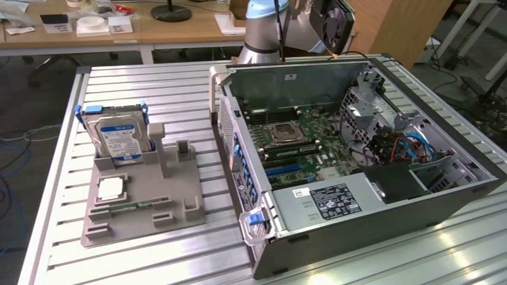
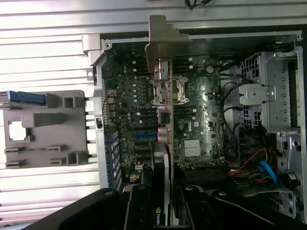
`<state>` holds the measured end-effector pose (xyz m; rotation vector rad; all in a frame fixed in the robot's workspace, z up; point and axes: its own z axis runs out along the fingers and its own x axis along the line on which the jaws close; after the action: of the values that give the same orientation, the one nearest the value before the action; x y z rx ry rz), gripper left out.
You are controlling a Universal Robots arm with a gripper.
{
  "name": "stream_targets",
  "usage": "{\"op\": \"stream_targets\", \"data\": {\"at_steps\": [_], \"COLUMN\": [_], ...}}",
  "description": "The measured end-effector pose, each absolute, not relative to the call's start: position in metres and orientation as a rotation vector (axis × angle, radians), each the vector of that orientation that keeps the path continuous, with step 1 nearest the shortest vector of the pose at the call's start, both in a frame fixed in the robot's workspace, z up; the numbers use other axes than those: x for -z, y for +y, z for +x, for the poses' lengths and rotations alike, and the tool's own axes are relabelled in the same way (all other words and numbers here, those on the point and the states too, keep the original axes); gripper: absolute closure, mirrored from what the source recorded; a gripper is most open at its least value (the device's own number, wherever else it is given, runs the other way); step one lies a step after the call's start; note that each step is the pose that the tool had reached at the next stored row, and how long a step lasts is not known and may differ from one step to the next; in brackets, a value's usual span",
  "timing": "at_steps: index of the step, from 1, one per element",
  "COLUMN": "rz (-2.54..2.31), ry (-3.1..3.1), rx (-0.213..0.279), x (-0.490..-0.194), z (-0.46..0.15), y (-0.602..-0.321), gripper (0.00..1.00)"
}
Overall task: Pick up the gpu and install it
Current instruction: 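Pick up the gpu and move the gpu toward the slot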
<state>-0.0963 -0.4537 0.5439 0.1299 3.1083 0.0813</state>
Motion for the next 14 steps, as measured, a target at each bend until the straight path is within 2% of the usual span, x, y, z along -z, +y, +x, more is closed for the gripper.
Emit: {"op": "stream_targets", "data": {"at_steps": [14], "rz": [0.128], "ry": [3.108], "rx": [-0.083], "x": [-0.544], "z": [-0.068], "y": [-0.454], "gripper": [0.73]}}
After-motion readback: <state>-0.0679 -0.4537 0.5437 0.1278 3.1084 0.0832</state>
